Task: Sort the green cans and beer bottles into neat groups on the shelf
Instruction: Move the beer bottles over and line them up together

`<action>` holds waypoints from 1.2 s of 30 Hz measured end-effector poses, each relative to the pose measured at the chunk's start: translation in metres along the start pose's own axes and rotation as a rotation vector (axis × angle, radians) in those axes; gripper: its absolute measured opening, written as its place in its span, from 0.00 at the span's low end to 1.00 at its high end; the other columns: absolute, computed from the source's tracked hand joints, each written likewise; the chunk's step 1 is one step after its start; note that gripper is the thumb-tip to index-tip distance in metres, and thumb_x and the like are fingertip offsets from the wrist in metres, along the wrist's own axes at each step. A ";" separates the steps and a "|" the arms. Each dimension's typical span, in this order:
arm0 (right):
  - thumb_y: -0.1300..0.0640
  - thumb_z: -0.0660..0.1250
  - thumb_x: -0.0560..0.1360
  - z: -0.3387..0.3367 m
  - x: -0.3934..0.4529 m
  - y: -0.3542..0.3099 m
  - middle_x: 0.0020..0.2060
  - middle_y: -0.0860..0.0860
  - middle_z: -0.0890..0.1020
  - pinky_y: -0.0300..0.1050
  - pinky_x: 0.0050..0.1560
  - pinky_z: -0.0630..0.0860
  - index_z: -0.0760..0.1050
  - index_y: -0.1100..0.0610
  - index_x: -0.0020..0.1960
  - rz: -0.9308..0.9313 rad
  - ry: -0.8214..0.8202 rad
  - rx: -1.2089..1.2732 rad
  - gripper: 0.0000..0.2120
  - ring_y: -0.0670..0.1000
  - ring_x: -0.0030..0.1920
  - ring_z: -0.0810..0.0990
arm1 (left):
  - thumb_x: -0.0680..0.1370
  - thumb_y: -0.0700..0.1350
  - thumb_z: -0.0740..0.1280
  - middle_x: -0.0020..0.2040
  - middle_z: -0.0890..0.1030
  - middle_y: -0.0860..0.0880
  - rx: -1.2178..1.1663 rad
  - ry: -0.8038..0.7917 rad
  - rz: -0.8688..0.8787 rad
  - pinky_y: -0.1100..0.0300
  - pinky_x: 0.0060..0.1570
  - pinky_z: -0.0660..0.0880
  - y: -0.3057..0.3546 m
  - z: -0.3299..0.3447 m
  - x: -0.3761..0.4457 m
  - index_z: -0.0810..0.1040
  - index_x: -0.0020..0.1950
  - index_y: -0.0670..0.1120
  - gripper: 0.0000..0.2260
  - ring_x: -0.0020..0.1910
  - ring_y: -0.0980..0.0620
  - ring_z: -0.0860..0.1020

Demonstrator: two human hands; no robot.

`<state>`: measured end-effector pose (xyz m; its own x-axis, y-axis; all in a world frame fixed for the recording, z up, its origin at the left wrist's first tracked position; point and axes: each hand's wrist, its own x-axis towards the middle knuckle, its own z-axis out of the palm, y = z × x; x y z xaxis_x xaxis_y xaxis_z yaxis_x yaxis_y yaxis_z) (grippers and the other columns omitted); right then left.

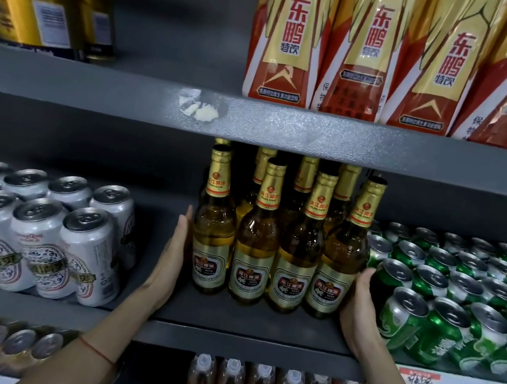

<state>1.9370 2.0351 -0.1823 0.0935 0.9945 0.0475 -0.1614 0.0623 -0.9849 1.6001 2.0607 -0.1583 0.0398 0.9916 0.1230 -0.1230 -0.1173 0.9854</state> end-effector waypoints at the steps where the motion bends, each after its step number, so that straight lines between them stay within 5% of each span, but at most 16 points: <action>1: 0.20 0.56 0.72 -0.002 -0.002 0.004 0.74 0.44 0.75 0.56 0.77 0.63 0.70 0.42 0.76 -0.016 -0.002 -0.037 0.40 0.46 0.75 0.71 | 0.74 0.80 0.54 0.82 0.67 0.55 0.034 0.001 0.012 0.42 0.81 0.58 0.001 0.000 -0.004 0.58 0.84 0.60 0.43 0.81 0.53 0.64; 4: 0.22 0.56 0.73 -0.004 -0.007 0.013 0.72 0.39 0.75 0.49 0.74 0.69 0.68 0.39 0.75 -0.090 0.011 -0.180 0.37 0.42 0.75 0.70 | 0.69 0.77 0.66 0.82 0.66 0.57 0.183 -0.064 0.057 0.48 0.80 0.62 0.000 -0.001 -0.019 0.51 0.85 0.61 0.50 0.80 0.57 0.65; 7: 0.29 0.69 0.72 0.001 -0.010 0.008 0.63 0.38 0.82 0.34 0.57 0.77 0.72 0.35 0.67 -0.122 0.003 -0.267 0.25 0.39 0.65 0.79 | 0.69 0.57 0.81 0.77 0.74 0.56 0.235 -0.107 0.071 0.47 0.77 0.67 -0.007 0.000 -0.022 0.48 0.85 0.59 0.55 0.76 0.57 0.72; 12: 0.42 0.76 0.73 0.004 -0.012 0.004 0.59 0.41 0.85 0.31 0.50 0.79 0.76 0.33 0.62 -0.128 0.010 -0.239 0.19 0.41 0.59 0.83 | 0.73 0.43 0.81 0.71 0.80 0.56 0.250 -0.082 0.089 0.43 0.76 0.70 -0.012 0.006 -0.015 0.52 0.85 0.55 0.50 0.71 0.56 0.77; 19: 0.33 0.78 0.68 0.003 -0.008 0.008 0.63 0.43 0.84 0.45 0.60 0.80 0.74 0.36 0.67 -0.118 -0.006 -0.221 0.30 0.45 0.63 0.82 | 0.74 0.45 0.80 0.68 0.82 0.59 0.267 -0.063 0.109 0.48 0.72 0.73 -0.016 0.003 -0.012 0.59 0.82 0.60 0.43 0.68 0.58 0.79; 25: 0.34 0.77 0.69 0.008 -0.008 0.007 0.64 0.44 0.83 0.37 0.57 0.80 0.72 0.40 0.70 -0.122 -0.013 -0.233 0.33 0.45 0.64 0.82 | 0.71 0.50 0.80 0.65 0.83 0.61 0.258 -0.052 0.101 0.63 0.62 0.78 -0.018 0.000 -0.012 0.64 0.80 0.58 0.41 0.65 0.62 0.80; 28: 0.34 0.77 0.69 0.011 -0.008 0.006 0.64 0.44 0.83 0.43 0.59 0.80 0.71 0.41 0.72 -0.131 -0.030 -0.219 0.35 0.45 0.65 0.81 | 0.70 0.51 0.80 0.63 0.83 0.62 0.258 -0.047 0.097 0.71 0.56 0.77 -0.017 -0.001 -0.012 0.66 0.78 0.58 0.40 0.63 0.63 0.81; 36: 0.34 0.77 0.68 0.017 -0.009 0.007 0.64 0.43 0.83 0.37 0.56 0.80 0.71 0.39 0.71 -0.131 -0.042 -0.217 0.34 0.44 0.65 0.81 | 0.67 0.57 0.82 0.64 0.83 0.61 0.264 -0.041 0.086 0.62 0.60 0.76 -0.016 -0.009 -0.012 0.68 0.76 0.61 0.40 0.63 0.62 0.81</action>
<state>1.9186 2.0279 -0.1863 0.0579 0.9821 0.1791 0.0646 0.1753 -0.9824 1.5922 2.0516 -0.1771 0.0808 0.9751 0.2064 0.1350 -0.2159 0.9670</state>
